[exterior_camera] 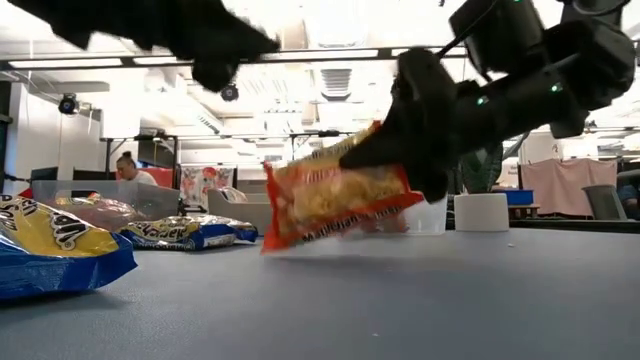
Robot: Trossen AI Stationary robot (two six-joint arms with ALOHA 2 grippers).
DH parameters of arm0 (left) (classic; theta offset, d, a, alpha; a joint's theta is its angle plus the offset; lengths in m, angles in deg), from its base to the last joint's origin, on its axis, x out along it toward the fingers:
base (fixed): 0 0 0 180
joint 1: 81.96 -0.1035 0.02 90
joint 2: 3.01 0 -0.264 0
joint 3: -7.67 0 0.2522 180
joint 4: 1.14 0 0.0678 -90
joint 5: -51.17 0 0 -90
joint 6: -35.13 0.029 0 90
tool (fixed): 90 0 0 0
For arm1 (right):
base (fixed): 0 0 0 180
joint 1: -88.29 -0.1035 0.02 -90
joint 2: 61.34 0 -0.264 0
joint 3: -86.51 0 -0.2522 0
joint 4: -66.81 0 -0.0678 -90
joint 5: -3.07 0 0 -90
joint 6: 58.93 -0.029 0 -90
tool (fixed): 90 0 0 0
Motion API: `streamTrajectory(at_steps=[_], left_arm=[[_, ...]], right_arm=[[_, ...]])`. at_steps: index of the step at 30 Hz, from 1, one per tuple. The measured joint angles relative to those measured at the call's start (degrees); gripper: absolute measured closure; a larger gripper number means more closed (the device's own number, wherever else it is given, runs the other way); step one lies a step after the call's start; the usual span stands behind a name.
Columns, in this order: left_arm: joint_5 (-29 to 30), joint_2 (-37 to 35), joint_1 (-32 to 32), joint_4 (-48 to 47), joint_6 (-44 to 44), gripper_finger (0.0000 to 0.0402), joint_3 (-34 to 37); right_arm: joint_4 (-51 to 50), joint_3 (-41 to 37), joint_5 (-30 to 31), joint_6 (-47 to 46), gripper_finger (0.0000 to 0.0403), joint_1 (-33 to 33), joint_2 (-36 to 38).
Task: Sort Maruchan noodles
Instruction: Put the orange noodle pack into the black bin
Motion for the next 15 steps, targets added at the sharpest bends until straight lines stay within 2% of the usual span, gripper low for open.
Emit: streamTrajectory(at_steps=[4,7,11,15], left_arm=[[-0.04,-5.31,0.1,-1.37,-0.34,0.0399,0.04],[-0.04,-6.82,0.12,-2.51,-1.24,0.0383,0.04],[-0.07,-6.13,0.15,-2.76,-4.14,0.0341,0.04],[-0.06,-3.86,0.15,-2.9,-6.33,0.028,0.07]], right_arm=[[9.92,-1.45,0.7,9.66,0.0269,-2.03,0.02],[14.66,-1.64,0.57,16.84,0.0269,-3.25,0.11],[14.79,-0.85,0.59,22.81,0.0269,-3.84,0.11],[14.58,-0.3,0.66,26.39,0.0269,-4.33,0.11]])
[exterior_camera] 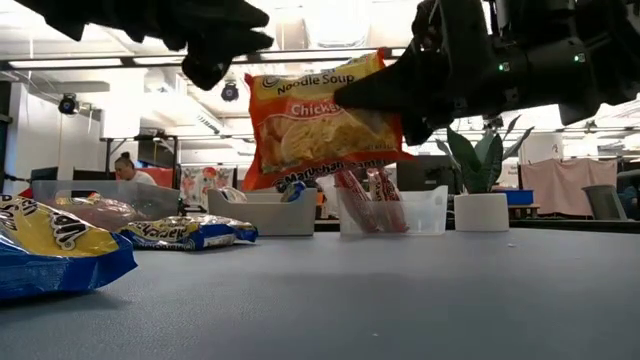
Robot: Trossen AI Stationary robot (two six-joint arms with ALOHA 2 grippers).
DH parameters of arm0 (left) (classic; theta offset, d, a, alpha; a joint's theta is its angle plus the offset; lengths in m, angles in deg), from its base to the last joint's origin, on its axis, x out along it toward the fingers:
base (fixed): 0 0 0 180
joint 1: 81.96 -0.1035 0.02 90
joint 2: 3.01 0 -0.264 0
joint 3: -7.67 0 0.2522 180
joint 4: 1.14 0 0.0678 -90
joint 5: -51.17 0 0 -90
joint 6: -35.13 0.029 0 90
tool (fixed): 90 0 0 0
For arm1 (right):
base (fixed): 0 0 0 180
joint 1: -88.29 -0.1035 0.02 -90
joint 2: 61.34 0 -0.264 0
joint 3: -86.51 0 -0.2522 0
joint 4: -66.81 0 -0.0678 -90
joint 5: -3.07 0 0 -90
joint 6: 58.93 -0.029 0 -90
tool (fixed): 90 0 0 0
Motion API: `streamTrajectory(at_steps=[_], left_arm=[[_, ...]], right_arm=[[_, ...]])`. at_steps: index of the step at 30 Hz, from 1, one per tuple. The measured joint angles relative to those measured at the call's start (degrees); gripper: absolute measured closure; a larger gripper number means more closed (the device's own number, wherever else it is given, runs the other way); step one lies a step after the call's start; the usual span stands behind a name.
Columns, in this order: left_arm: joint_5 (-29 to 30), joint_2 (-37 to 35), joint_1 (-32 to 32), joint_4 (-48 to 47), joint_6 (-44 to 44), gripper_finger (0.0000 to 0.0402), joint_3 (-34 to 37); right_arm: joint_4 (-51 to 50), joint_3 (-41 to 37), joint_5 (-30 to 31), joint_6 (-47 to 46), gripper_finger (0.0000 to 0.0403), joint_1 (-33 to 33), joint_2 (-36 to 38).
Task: Sort Maruchan noodles
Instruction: Put the orange noodle pack into the black bin
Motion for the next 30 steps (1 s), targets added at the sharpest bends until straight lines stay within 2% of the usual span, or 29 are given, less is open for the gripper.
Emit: streamTrajectory(at_steps=[7,10,13,19,23,30], left_arm=[[2.86,4.14,0.0,0.02,0.78,0.017,0.0],[3.01,6.17,0.0,0.48,1.45,0.0144,0.0],[3.01,8.96,0.0,3.26,1.52,0.0138,-0.02],[1.29,15.47,0.0,10.91,1.57,0.0148,-0.81],[1.06,17.51,0.0,11.77,1.57,0.0172,-1.57],[1.09,17.73,0.0,11.77,1.5,0.0274,-1.6]], right_arm=[[-0.22,0.42,-1.14,2.92,0.0269,-0.27,0.0],[-0.22,0.42,-1.69,3.31,0.0269,-0.38,0.0],[-0.22,0.42,-1.67,4.11,0.0269,-0.35,0.0],[-0.55,0.92,-1.66,4.76,0.0269,-0.35,0.0],[-0.61,0.92,-1.66,4.87,0.0269,-0.35,0.0],[-0.61,0.92,-1.66,5.11,0.0268,-0.35,0.0]])
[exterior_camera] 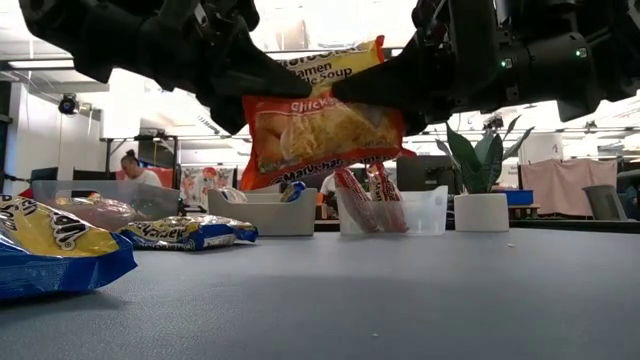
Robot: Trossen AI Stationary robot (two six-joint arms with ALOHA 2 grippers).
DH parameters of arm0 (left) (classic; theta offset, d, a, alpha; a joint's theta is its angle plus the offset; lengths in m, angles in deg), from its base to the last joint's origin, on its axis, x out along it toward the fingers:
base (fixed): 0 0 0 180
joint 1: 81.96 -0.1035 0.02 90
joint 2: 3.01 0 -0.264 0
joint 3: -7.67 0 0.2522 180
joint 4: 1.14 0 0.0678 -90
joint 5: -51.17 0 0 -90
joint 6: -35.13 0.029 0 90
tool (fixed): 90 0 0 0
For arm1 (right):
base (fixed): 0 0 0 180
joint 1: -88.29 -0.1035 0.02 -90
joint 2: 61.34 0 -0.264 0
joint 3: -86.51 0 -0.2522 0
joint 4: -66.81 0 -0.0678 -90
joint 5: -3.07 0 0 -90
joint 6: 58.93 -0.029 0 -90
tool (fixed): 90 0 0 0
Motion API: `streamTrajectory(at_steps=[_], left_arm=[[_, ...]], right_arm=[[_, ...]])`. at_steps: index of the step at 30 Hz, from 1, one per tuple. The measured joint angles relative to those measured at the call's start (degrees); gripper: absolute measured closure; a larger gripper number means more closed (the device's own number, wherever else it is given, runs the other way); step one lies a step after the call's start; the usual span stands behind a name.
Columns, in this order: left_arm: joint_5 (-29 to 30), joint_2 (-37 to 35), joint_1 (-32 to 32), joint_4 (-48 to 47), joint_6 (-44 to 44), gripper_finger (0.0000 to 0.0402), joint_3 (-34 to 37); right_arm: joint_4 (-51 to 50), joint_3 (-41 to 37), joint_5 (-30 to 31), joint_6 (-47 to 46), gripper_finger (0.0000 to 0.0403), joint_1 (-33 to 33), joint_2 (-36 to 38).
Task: Sort Maruchan noodles
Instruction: Put the orange noodle pack into the black bin
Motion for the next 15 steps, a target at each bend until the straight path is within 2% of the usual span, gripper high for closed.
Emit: streamTrajectory(at_steps=[3,6,15], left_arm=[[-0.02,-0.28,0.0,-0.09,-0.42,0.0323,0.0],[-0.02,-0.32,0.0,-0.23,-0.96,0.0353,0.0],[-0.07,-0.94,0.02,-0.4,-1.46,0.0353,0.0]], right_arm=[[0.09,0.0,0.32,-2.39,0.0266,0.15,0.0],[0.1,0.0,0.92,-4.52,0.0257,0.15,0.01],[-0.45,0.0,1.12,-6.4,0.0195,0.15,3.56]])
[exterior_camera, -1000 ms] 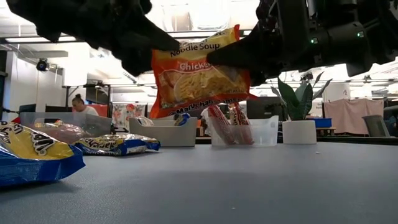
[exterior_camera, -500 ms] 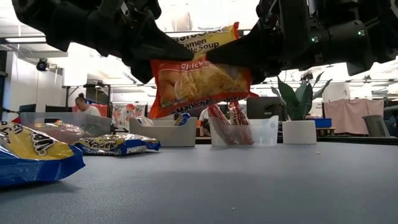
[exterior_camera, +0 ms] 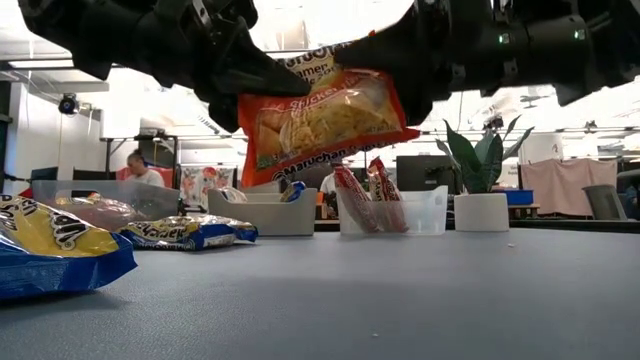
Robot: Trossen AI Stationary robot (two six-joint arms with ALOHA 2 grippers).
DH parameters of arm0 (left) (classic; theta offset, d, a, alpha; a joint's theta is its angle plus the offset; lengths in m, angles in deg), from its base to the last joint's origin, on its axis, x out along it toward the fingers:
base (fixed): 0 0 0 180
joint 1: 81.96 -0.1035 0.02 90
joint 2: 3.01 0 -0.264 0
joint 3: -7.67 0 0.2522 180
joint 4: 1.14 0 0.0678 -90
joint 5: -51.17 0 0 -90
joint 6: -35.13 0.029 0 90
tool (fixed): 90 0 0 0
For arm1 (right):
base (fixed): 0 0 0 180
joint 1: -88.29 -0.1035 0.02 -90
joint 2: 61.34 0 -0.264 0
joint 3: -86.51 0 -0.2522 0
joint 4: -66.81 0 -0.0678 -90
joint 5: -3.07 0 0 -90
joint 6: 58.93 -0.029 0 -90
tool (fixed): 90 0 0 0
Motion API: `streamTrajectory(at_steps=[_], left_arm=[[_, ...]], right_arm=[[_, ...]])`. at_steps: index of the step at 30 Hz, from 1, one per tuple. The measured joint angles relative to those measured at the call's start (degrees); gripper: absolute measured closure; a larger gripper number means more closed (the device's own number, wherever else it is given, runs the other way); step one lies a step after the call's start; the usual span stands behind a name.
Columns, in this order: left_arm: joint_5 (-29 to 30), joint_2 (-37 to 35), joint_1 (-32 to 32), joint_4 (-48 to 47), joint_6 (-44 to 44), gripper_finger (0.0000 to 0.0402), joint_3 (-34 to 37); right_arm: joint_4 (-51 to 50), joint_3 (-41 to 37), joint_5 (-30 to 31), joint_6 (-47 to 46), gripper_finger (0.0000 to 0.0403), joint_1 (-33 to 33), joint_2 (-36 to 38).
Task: Sort Maruchan noodles
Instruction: Put the orange noodle pack into the black bin
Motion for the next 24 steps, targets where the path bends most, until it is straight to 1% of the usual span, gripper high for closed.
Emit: streamTrajectory(at_steps=[3,7,11,14,17,20,22,24], left_arm=[[-0.02,-1.12,0.13,-0.66,0.0,0.0353,0.0],[-0.02,-3.73,0.13,-3.89,0.0,0.0352,0.0],[0.77,-8.68,0.13,-12.13,0.0,0.0352,-0.45],[3.73,-13.53,0.15,-22.18,-0.4,0.0352,-1.98],[9.54,-18.67,0.15,-35.39,-1.34,0.0352,-4.57],[17.18,-23.4,0.15,-48.51,-3.24,0.0352,-7.22],[23.68,-26.43,0.15,-56.63,-5.78,0.0352,-8.83],[31.7,-29.09,0.15,-64.44,-10.2,0.0352,-10.26]], right_arm=[[-3.54,0.0,0.02,-0.04,0.0171,0.06,3.2],[-10.5,-0.02,0.66,-0.46,0.0141,0.39,9.05],[-15.52,-0.02,0.65,-0.49,0.0115,1.36,15.18],[-18.84,-0.02,0.83,-0.53,0.0101,2.38,20.0],[-21.37,-0.04,1.08,-0.5,0.0092,3.32,24.34],[-23.61,-0.02,2.22,-0.25,0.009,3.85,27.54],[-25.05,-0.03,2.45,-0.15,0.0091,3.93,28.79],[-25.22,-0.09,2.55,0.34,0.0093,3.96,29.36]])
